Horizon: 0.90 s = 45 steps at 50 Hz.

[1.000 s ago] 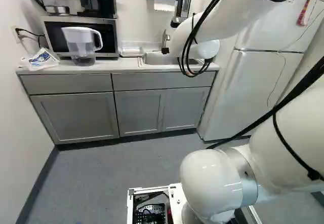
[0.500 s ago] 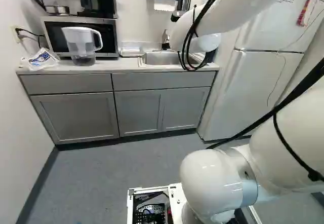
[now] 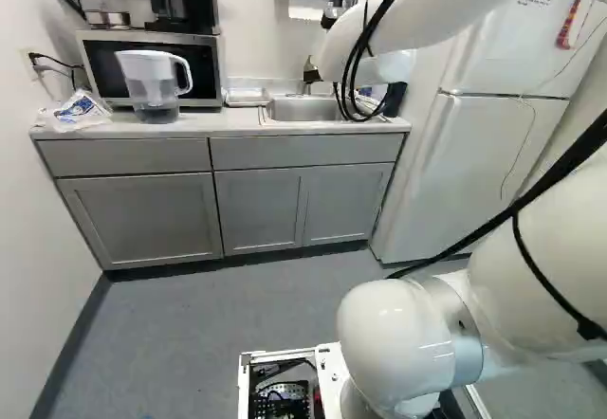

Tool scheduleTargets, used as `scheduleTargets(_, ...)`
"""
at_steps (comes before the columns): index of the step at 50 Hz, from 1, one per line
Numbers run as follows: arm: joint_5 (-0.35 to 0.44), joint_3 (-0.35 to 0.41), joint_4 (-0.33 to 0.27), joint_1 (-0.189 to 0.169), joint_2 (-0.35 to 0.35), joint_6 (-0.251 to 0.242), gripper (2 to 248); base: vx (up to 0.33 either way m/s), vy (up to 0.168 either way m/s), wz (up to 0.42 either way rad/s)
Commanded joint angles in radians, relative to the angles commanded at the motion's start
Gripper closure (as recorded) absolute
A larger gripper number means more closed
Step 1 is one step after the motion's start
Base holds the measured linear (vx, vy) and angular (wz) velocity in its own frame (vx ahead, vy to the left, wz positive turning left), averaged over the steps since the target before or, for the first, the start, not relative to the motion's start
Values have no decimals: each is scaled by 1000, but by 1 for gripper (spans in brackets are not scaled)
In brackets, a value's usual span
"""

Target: Rinse the cup and place it in the tray

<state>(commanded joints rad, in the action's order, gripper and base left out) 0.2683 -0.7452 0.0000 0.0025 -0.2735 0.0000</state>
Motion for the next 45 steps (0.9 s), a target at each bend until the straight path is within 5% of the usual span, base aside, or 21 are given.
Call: scheduleTargets(45,-52,-102,0,0,10,0,3,0,0,0)
